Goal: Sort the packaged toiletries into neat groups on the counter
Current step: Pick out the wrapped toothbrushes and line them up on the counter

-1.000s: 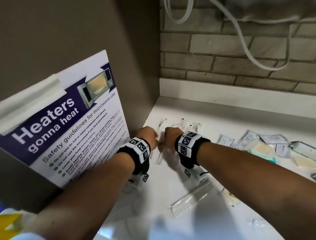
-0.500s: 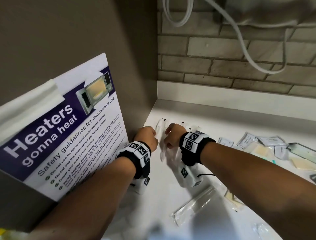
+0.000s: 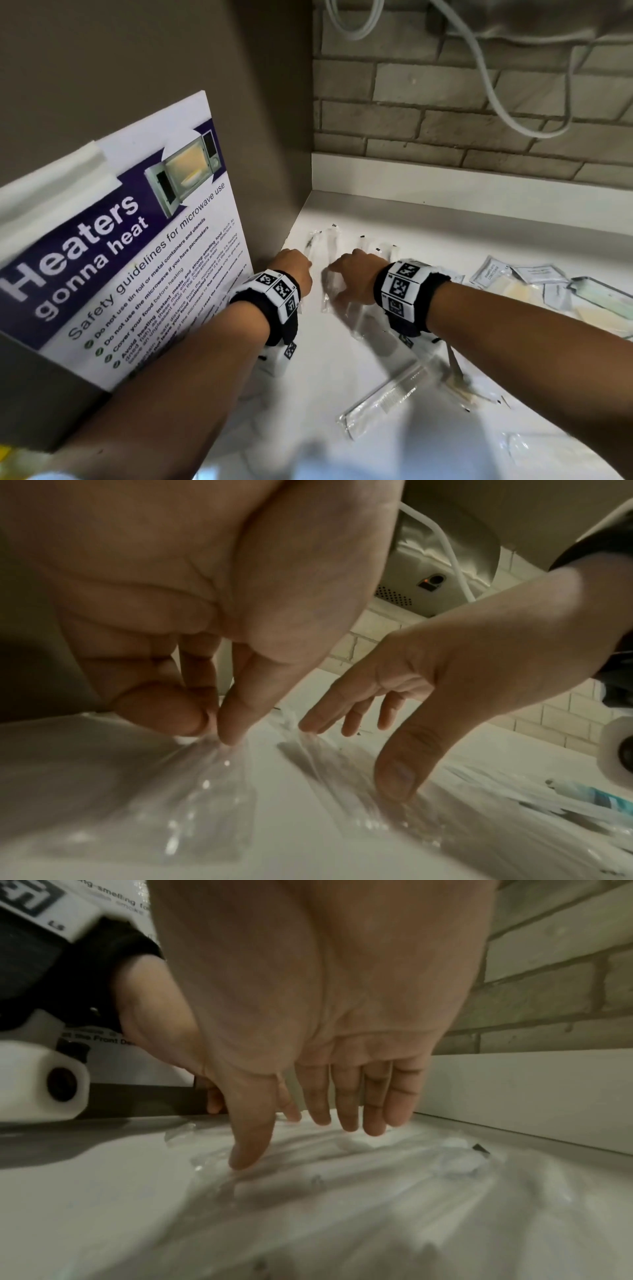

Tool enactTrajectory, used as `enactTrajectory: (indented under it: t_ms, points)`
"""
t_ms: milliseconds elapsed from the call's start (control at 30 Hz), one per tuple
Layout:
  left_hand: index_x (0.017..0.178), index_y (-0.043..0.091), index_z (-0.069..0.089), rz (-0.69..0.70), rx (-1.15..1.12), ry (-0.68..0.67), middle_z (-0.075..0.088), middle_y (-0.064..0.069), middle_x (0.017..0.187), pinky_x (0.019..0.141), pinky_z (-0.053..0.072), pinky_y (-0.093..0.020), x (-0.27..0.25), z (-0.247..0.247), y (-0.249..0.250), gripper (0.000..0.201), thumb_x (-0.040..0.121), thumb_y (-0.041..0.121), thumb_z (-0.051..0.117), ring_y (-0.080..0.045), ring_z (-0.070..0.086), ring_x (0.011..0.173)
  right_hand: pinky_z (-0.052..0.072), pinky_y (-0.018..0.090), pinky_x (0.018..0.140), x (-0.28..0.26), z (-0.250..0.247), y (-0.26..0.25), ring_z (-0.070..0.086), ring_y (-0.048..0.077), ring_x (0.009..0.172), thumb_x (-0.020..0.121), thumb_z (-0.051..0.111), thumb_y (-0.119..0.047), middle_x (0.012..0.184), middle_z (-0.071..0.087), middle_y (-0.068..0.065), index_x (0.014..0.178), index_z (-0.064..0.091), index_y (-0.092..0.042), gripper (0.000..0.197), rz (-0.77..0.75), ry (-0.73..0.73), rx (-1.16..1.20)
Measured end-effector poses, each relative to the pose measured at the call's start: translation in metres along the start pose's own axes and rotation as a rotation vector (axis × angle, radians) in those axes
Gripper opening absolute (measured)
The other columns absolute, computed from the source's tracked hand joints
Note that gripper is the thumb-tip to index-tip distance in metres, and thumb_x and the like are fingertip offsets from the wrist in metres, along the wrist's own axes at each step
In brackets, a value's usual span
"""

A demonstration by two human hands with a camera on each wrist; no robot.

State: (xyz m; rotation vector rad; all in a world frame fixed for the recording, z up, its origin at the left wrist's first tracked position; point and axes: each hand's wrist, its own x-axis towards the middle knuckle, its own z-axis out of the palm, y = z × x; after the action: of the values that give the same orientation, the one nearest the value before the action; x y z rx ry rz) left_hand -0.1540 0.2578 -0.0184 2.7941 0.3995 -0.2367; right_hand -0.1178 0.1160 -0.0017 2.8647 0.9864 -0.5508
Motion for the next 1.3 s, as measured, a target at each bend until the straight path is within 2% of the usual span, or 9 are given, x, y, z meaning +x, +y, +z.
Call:
enactTrajectory:
  t_ms: [133,233,400,500,567,667,733,967,1300]
  points:
    - [0.128,0.012,0.061,0.018,0.106,-0.011,0.055,-0.01,0.134,0.101,0.043,-0.028,0.0,0.002,0.001,0.038,0.093,0.009,0.046,-0.025,0.052,0.123,0.053,0.041,0.084,-0.003,0.006,-0.004,0.06,0.029,0.104,0.079,0.071,-0.037,0.115,0.06,0.011,0.14,0.036,-0.018,0.073,0.031,0.049,0.05]
    - [0.125,0.011,0.062,0.019,0.178,0.004,0.057,-0.01,0.13,0.099,0.041,-0.026,0.004,0.0,0.003,0.035,0.094,0.011,0.044,-0.024,0.051,0.123,0.052,0.041,0.084,-0.002,0.007,-0.011,0.057,0.032,0.107,0.078,0.072,-0.032,0.117,0.057,0.015,0.136,0.035,-0.011,0.072,0.056,0.08,0.114]
    - [0.145,0.019,0.041,-0.014,0.25,-0.015,0.054,-0.008,0.138,0.106,0.041,-0.029,0.016,-0.008,0.002,0.052,0.094,0.011,0.047,-0.023,0.049,0.13,0.046,0.038,0.09,0.008,0.008,-0.022,0.05,0.029,0.119,0.08,0.067,-0.03,0.124,0.056,0.011,0.131,0.041,-0.01,0.06,0.042,0.122,0.199]
    - [0.147,0.022,0.036,-0.01,0.259,-0.02,0.056,-0.006,0.136,0.105,0.043,-0.031,0.021,-0.011,0.001,0.059,0.091,0.009,0.05,-0.023,0.051,0.127,0.045,0.038,0.09,0.012,0.011,-0.026,0.05,0.028,0.119,0.08,0.066,-0.026,0.124,0.057,0.01,0.127,0.044,-0.011,0.054,0.039,0.154,0.213]
    - [0.145,0.021,0.041,-0.015,0.268,-0.031,0.057,-0.005,0.135,0.103,0.044,-0.03,0.022,-0.011,0.001,0.057,0.09,0.009,0.05,-0.023,0.053,0.125,0.045,0.038,0.09,0.013,0.012,-0.025,0.05,0.028,0.119,0.08,0.065,-0.026,0.125,0.056,0.01,0.128,0.043,-0.011,0.054,0.037,0.157,0.222]
    - [0.129,0.018,0.06,-0.042,0.271,-0.038,0.06,-0.004,0.13,0.097,0.047,-0.026,0.021,-0.01,-0.001,0.042,0.088,0.01,0.052,-0.022,0.057,0.121,0.046,0.04,0.091,0.014,0.013,-0.021,0.049,0.029,0.121,0.081,0.067,-0.03,0.127,0.054,0.01,0.132,0.04,-0.012,0.061,0.02,0.127,0.207]
    - [0.126,0.017,0.062,-0.041,0.279,-0.029,0.061,-0.005,0.128,0.095,0.048,-0.027,0.02,-0.009,-0.003,0.039,0.088,0.01,0.052,-0.023,0.058,0.119,0.047,0.041,0.093,0.014,0.012,-0.019,0.05,0.028,0.121,0.081,0.067,-0.032,0.129,0.054,0.009,0.135,0.038,-0.013,0.064,0.017,0.123,0.2]
    - [0.149,0.025,0.033,-0.014,0.253,-0.017,0.056,-0.008,0.136,0.103,0.044,-0.032,0.016,-0.012,0.001,0.063,0.091,0.004,0.048,-0.025,0.053,0.125,0.048,0.042,0.096,0.014,0.008,-0.018,0.051,0.029,0.121,0.081,0.067,-0.03,0.131,0.054,0.009,0.139,0.038,-0.016,0.066,0.003,0.119,0.181]
    - [0.148,0.018,0.033,-0.009,0.242,-0.06,0.054,-0.009,0.137,0.104,0.043,-0.031,0.012,-0.016,0.002,0.06,0.092,0.005,0.05,-0.024,0.052,0.127,0.048,0.04,0.094,0.013,0.009,-0.019,0.052,0.028,0.12,0.079,0.067,-0.032,0.129,0.055,0.007,0.138,0.038,-0.019,0.067,0.009,0.132,0.183]
